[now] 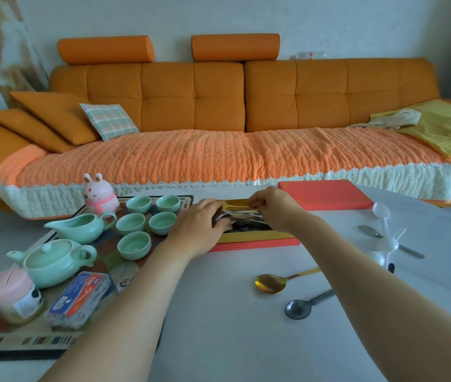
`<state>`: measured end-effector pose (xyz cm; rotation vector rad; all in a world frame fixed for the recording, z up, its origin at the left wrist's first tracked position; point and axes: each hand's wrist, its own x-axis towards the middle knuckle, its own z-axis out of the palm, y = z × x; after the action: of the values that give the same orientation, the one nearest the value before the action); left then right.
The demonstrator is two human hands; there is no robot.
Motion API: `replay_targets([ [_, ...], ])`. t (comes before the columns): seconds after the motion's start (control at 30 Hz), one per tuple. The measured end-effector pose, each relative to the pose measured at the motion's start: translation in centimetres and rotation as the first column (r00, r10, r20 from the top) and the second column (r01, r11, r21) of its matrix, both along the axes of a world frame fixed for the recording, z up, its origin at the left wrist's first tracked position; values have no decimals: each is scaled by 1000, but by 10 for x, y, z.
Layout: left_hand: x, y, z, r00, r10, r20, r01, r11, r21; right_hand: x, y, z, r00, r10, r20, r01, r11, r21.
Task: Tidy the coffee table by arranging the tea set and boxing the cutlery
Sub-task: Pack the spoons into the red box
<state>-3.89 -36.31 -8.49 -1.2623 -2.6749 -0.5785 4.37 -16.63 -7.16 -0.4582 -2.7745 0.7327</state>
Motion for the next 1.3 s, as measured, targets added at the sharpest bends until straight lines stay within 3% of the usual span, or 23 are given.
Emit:
replay_targets([
  [0.3,-8,10,-5,997,38,61,-32,995,-96,-12,3,-2,997,-68,-33,74,973,220],
  [0.43,-7,11,-2,997,54,46,-47,987,-153,-4,-1,0,998,-37,-57,44,991,127],
  [0.63,0,6,-4,999,32,-8,-33,984,-175,6,-12,1,985,92,144,-106,990,90],
  [0.77,3,1,0,999,6,41,2,983,-183,15,-15,1,994,90,64,-95,993,73],
  [0.93,18,2,7,981,-99,-166,98,995,-12,32,-18,7,967,175,-187,-135,969,208],
  [1.0,31,5,12,962,-147,-229,157,987,23,44,-20,15,957,199,-213,-148,961,232],
  [1.07,45,6,15,962,-195,-189,204,978,33,59,-24,23,970,212,-123,-187,965,186],
  [1.13,61,6,18,972,-228,-49,229,973,24,75,-28,29,969,246,34,-248,960,128],
  [1.3,89,5,20,943,-248,221,291,938,-188,106,-21,24,890,254,380,-313,944,101],
])
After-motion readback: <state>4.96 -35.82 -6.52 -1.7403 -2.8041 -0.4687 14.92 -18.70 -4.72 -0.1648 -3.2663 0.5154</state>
